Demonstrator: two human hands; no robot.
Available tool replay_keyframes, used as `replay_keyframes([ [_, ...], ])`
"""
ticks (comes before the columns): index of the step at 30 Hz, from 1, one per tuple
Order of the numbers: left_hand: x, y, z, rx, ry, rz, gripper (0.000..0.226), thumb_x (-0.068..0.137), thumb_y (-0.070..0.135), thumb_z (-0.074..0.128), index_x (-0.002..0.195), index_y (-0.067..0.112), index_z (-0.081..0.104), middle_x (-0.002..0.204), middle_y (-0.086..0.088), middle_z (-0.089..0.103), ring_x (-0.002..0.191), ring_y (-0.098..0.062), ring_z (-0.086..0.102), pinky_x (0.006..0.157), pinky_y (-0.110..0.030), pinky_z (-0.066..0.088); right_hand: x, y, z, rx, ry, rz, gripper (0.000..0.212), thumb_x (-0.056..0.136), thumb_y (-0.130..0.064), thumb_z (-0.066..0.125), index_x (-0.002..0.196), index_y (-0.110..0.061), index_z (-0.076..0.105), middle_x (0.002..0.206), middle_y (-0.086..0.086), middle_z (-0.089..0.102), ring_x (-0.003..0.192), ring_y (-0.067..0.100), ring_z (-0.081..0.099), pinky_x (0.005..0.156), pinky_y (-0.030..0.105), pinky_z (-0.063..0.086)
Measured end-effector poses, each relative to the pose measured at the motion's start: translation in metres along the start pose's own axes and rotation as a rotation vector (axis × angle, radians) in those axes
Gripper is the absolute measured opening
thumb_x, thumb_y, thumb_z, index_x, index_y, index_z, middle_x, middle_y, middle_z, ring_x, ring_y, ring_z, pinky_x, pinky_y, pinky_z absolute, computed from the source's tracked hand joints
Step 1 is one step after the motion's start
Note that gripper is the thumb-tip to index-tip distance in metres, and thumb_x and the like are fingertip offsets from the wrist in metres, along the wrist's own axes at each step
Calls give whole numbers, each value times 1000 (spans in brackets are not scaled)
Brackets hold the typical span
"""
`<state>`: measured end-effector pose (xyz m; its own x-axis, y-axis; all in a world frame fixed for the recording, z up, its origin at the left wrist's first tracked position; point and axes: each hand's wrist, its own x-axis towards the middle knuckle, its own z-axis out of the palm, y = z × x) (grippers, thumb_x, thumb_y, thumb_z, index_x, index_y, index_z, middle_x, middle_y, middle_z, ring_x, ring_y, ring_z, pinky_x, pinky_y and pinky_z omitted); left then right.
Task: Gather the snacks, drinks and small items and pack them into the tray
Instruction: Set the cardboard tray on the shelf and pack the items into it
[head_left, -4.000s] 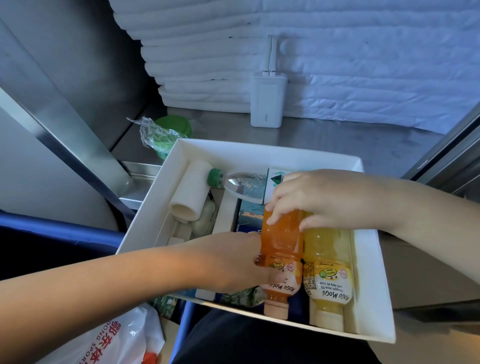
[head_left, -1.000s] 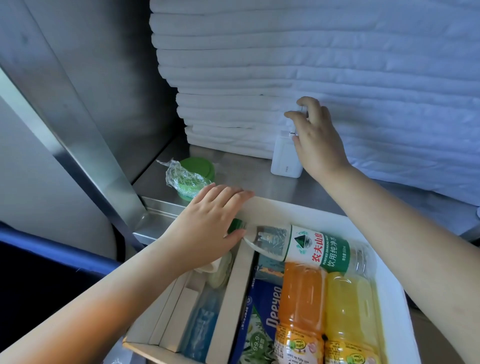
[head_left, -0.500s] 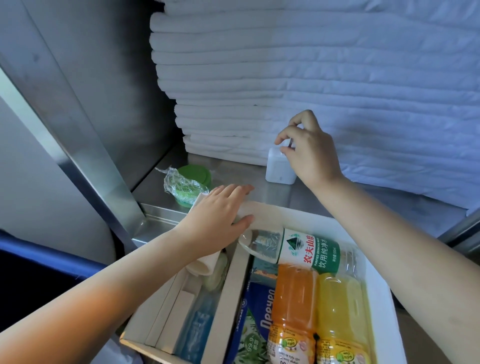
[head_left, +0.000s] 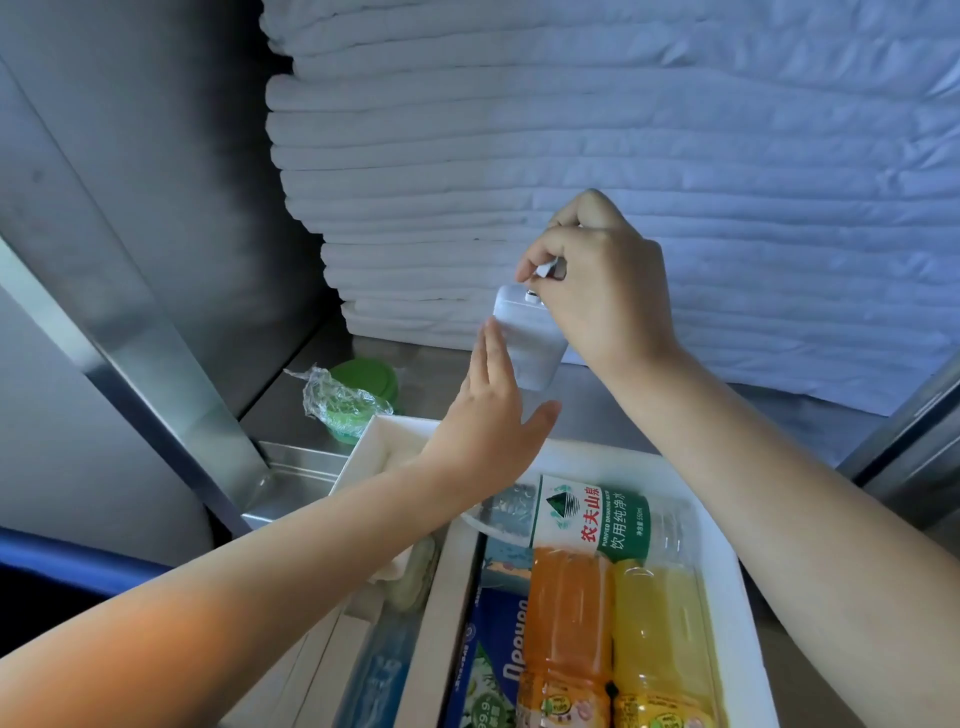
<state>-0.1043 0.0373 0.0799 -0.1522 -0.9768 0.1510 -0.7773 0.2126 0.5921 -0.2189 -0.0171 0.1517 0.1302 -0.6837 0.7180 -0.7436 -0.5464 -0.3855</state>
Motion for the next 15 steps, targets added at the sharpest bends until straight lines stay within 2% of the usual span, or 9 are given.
replay_keyframes([
  [3,3,8,5,-58,87,-4,100,92,44,52,142,8,-27,156,-7,-18,145,-20,-4,115,-32,17,-1,-15,-14,0,34,-11,21,70,-2,71,69,-23,68,84,-13,47,66,2,47,57,8,35],
  [7,8,19,15,-58,255,-21,112,83,53,61,145,3,-19,156,-11,-7,145,-21,2,115,-33,13,-3,-29,-25,19,70,0,18,70,-7,72,71,-24,69,85,-10,52,75,3,51,59,15,37],
  [9,13,22,15,-80,323,-24,114,80,53,64,146,3,-14,156,-11,-2,144,-22,3,115,-36,12,-5,-34,-29,26,88,20,18,69,-6,72,70,-24,69,84,-13,49,79,2,49,61,13,36],
  [12,20,22,8,-117,418,19,108,81,41,70,147,0,-5,153,-16,10,143,-27,11,115,-40,19,-7,-37,-33,53,130,54,18,68,-7,70,70,-25,69,83,-14,48,80,4,50,62,11,36],
  [15,21,17,-1,-63,474,106,98,81,27,73,146,-4,6,140,-21,30,132,-34,30,107,-45,33,-10,-35,-38,80,151,75,16,68,-11,74,70,-26,68,84,-14,49,71,3,52,61,10,37],
])
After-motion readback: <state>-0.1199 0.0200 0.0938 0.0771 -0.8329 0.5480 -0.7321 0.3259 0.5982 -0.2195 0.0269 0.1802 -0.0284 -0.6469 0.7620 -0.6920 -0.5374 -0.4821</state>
